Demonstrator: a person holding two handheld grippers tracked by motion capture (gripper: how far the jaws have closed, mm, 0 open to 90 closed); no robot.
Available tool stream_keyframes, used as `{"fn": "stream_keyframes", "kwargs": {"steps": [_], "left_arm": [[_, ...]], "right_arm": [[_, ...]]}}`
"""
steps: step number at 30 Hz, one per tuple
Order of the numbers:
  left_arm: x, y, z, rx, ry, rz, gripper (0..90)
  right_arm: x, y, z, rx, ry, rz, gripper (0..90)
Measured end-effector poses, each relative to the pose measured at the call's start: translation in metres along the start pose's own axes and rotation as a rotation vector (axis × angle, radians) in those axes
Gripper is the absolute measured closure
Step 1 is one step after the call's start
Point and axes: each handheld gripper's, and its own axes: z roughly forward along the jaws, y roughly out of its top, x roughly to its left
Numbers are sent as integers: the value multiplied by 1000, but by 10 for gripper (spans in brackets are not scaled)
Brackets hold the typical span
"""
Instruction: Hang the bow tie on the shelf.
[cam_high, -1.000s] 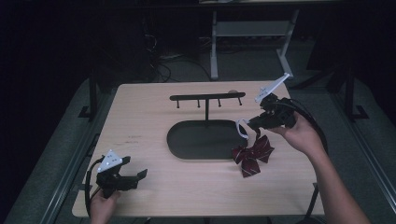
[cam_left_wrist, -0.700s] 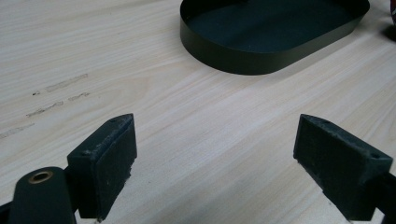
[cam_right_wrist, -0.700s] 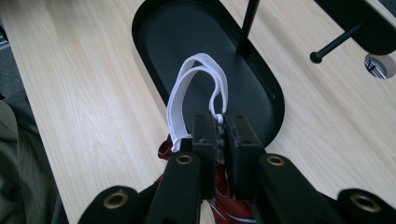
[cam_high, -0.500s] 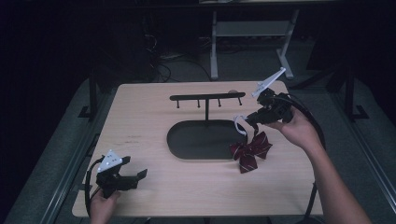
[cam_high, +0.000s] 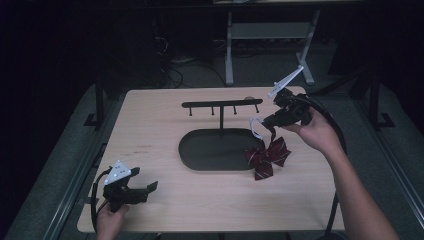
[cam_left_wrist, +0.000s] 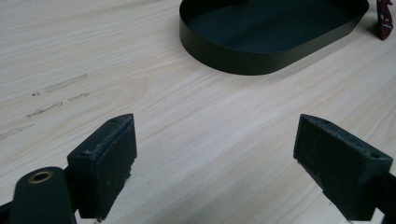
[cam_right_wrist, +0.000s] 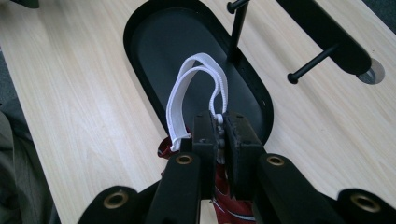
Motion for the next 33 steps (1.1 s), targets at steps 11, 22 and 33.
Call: {"fn": "stream_keyframes", "kwargs": {"steps": [11, 22, 33], "left_arm": [[0, 0, 0, -2, -1, 0, 131], [0, 0, 0, 2, -3, -3, 131], [-1, 0, 1, 2, -6, -4, 130]], "right_arm": [[-7, 11, 0, 2, -13, 10, 832], [-20, 15, 4, 23, -22, 43, 832], [-29, 26, 7, 30, -36, 62, 830]]}}
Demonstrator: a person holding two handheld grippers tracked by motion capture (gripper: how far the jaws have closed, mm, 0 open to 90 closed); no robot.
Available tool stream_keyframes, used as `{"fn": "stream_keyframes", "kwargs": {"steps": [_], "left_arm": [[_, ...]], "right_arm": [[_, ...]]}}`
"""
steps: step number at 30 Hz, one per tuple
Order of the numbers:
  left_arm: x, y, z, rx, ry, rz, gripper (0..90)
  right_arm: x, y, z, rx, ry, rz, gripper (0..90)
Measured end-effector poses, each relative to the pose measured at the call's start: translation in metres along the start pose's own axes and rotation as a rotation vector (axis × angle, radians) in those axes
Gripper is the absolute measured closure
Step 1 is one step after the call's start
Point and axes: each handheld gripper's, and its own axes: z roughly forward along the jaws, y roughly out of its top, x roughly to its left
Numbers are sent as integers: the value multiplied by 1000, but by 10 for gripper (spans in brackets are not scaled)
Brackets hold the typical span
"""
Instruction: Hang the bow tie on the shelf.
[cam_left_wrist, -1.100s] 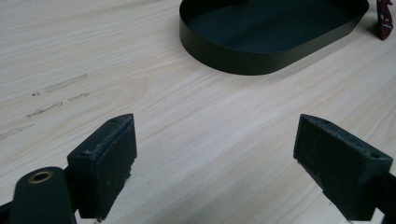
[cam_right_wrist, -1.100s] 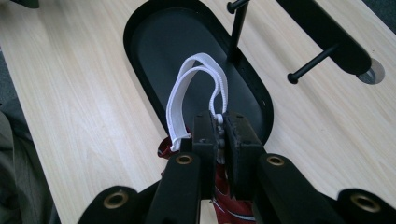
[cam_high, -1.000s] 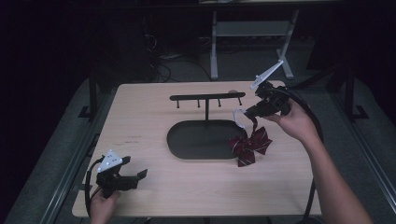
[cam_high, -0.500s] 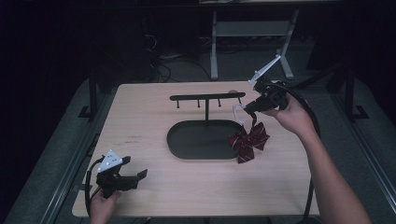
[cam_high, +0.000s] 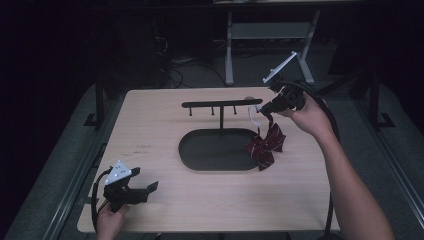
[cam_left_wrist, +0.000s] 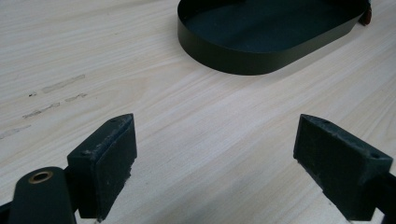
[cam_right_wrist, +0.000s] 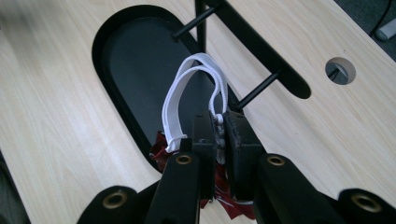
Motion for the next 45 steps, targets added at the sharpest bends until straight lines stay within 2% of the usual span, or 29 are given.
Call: {"fn": "stream_keyframes", "kwargs": {"steps": [4, 16, 33, 45], "left_arm": [[0, 0, 0, 0, 1, 1, 131], [0, 0, 0, 1, 0, 3, 131], [-1, 1, 0, -5, 0, 3, 131], [-1, 1, 0, -6, 0, 3, 131]], "right_arm": [[-10, 3, 5, 16, -11, 25, 830], [-26, 2, 12, 11, -16, 83, 827], [-35, -4, 23, 10, -19, 123, 792], [-33, -2, 28, 28, -20, 116, 769]]}}
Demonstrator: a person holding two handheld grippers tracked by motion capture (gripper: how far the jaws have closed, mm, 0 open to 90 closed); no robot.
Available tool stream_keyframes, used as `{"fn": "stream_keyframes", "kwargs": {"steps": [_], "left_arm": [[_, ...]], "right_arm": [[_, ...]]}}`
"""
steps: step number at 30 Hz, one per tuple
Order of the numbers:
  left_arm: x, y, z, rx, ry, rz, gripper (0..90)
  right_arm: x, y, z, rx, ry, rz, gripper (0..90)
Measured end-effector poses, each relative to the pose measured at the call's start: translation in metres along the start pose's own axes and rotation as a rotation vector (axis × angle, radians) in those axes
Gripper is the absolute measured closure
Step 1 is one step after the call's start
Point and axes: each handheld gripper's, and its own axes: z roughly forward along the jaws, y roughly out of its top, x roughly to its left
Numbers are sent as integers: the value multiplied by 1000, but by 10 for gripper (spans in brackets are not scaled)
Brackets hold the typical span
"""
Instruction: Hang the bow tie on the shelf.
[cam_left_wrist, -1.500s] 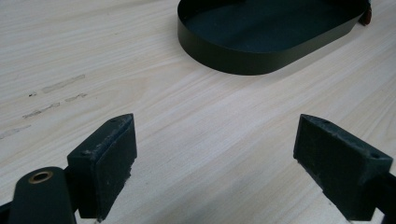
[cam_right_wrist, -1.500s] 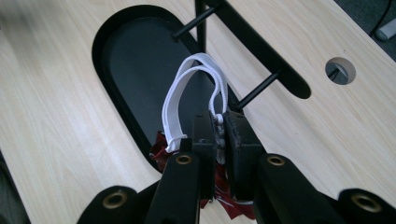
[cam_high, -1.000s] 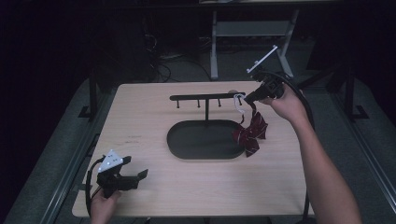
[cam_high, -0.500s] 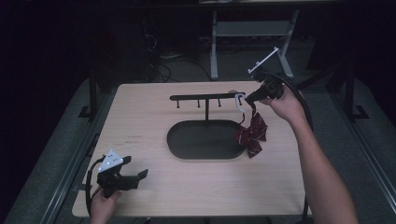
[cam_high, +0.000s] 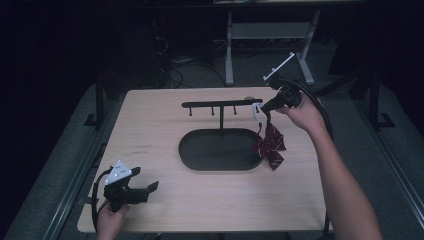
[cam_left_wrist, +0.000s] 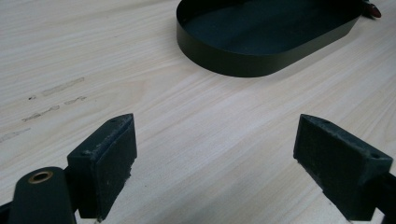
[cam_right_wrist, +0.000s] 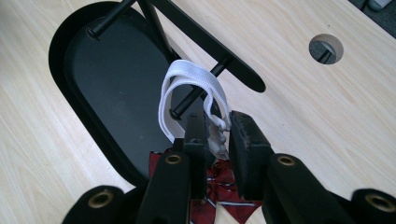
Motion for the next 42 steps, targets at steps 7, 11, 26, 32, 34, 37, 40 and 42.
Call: {"fn": "stream_keyframes", "kwargs": {"steps": [7, 11, 26, 32, 34, 37, 40, 42], "left_arm": [[0, 0, 0, 3, -1, 3, 131], [0, 0, 0, 0, 0, 1, 131], [0, 0, 0, -2, -1, -2, 131], [1, 0, 0, -3, -2, -8, 131], [1, 0, 0, -1, -1, -8, 131], [1, 0, 1, -4, -1, -7, 131], [1, 0, 1, 1, 0, -8, 131], [1, 0, 1, 0, -1, -9, 131]], "right_arm": [[0, 1, 1, -1, -8, 1, 764], [-2, 1, 2, 2, -9, 6, 742], [-1, 3, 0, -39, -1, 5, 728], [-2, 2, 0, -29, 7, 11, 726], [-1, 2, 0, -26, 12, 10, 721], [-1, 2, 1, -20, 22, 8, 713], [-2, 1, 0, -15, 32, 5, 709], [-2, -1, 0, -10, 34, 4, 706]]}}
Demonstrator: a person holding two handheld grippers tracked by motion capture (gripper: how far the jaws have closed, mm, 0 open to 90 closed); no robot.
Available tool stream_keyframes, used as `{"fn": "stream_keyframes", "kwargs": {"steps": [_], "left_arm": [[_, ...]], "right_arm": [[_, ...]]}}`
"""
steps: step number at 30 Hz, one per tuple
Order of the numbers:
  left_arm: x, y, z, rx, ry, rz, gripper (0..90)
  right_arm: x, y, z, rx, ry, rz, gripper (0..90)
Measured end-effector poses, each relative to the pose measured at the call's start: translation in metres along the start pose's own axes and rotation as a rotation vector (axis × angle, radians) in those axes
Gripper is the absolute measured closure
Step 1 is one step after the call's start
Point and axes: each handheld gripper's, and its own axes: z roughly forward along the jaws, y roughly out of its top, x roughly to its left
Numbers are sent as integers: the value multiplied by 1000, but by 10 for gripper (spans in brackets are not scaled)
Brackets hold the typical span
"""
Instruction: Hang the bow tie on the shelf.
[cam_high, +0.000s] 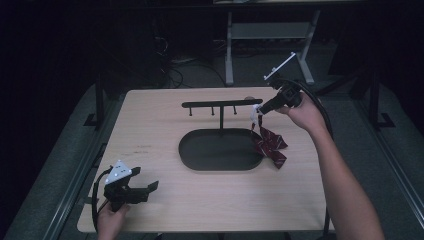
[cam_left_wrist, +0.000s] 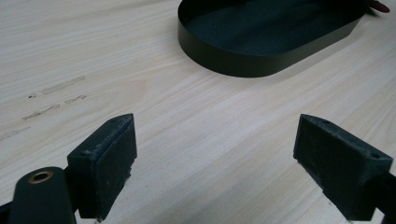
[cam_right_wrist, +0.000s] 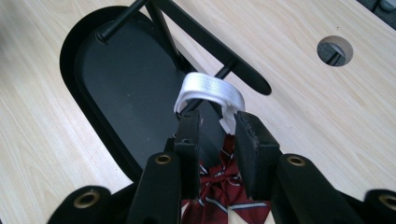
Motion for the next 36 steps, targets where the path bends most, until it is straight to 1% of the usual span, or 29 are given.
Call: {"fn": "stream_keyframes", "kwargs": {"steps": [5, 7, 8, 9, 17, 20, 23, 25, 29, 36], "left_arm": [[1, 0, 0, 0, 6, -1, 131], [1, 1, 0, 3, 5, 3, 131], [0, 1, 0, 1, 4, -2, 131], [0, 1, 0, 4, 4, 3, 131], [0, 1, 0, 2, 4, 3, 131], [-1, 1, -1, 1, 5, 9, 131], [-1, 0, -1, 2, 2, 7, 130], [-1, 0, 0, 2, 1, 12, 131], [-1, 0, 0, 1, 4, 7, 131], [-1, 0, -1, 2, 8, 5, 131]], "right_arm": [[-3, -6, -2, -3, 17, 5, 694], [-4, -8, -2, 6, 20, 7, 688], [-5, -9, -3, 5, 23, 7, 685], [-6, -10, -3, 6, 25, 9, 681], [-8, -21, -1, 12, 31, 19, 658], [-8, -24, 0, 11, 32, 23, 646], [-7, -27, 2, 8, 37, 20, 640], [-7, -28, 3, 17, 37, 17, 637], [-9, -30, 4, 19, 44, 27, 633], [-10, -35, 6, 24, 44, 29, 619]]}}
